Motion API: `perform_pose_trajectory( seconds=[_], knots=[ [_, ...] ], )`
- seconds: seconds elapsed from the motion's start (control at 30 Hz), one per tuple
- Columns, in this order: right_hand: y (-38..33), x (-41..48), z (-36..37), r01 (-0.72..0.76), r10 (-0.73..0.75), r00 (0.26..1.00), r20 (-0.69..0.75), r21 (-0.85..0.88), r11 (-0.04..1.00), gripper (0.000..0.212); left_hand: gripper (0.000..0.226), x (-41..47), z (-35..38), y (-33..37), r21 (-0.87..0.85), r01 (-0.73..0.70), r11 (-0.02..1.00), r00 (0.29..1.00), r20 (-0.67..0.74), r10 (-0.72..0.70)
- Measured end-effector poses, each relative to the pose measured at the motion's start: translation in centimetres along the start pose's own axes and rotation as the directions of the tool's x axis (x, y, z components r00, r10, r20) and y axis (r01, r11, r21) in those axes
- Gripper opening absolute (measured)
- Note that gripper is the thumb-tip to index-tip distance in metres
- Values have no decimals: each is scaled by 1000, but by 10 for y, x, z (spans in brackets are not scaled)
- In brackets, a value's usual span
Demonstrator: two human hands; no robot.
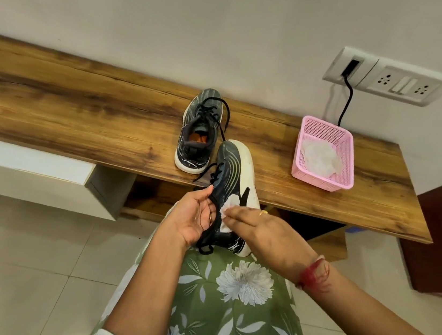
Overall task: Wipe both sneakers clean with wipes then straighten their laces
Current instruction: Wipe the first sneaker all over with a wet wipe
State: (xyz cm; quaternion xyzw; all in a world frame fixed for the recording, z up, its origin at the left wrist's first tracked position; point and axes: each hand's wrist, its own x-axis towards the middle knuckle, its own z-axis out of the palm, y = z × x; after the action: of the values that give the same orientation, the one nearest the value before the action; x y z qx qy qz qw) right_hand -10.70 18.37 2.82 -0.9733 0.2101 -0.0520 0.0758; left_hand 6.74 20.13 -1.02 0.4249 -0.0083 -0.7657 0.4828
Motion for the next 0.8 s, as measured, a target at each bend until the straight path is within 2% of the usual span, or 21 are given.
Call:
perform_pose_trajectory(
  seconds=[0.07,0.1,0.2,0.23,0.37,0.5,0.6,0.63,0.73,0.8],
  knots=[
    [5,4,-1,-101,103,991,-80,31,994,58,33,1,3,1,-11,-3,1000,1000,-1,3],
    [3,6,-2,-89,91,992,-93,21,996,57,33,2,4,1,-13,-12,1000,1000,-6,12],
    [-8,3,-1,135,-136,991,-1,-137,981,42,32,3,4,4,-8,-27,1000,1000,-4,27],
    [-6,3,-2,167,-168,986,10,-176,970,41,32,3,4,4,-8,-26,1000,1000,-1,26],
    [9,8,-6,-25,17,996,-83,-93,995,54,35,3,7,5,-44,-13,999,1000,18,13],
    [-6,3,-2,162,-152,986,73,-167,972,56,33,2,5,2,0,18,1000,1000,6,-18],
    [5,5,-2,8,-10,1000,-21,-93,996,59,33,1,9,1,-7,11,1000,1000,19,-11],
    [6,6,-3,3,-6,1000,-24,-84,996,57,33,2,8,1,-11,3,1000,1000,19,-3],
    [-4,4,-1,172,-169,985,31,-187,967,41,31,1,6,2,-4,13,1000,1000,-1,-13],
    [-2,1,-2,161,-156,987,38,-212,964,42,32,0,5,1,10,15,1000,1000,-5,-15]
  ],
)
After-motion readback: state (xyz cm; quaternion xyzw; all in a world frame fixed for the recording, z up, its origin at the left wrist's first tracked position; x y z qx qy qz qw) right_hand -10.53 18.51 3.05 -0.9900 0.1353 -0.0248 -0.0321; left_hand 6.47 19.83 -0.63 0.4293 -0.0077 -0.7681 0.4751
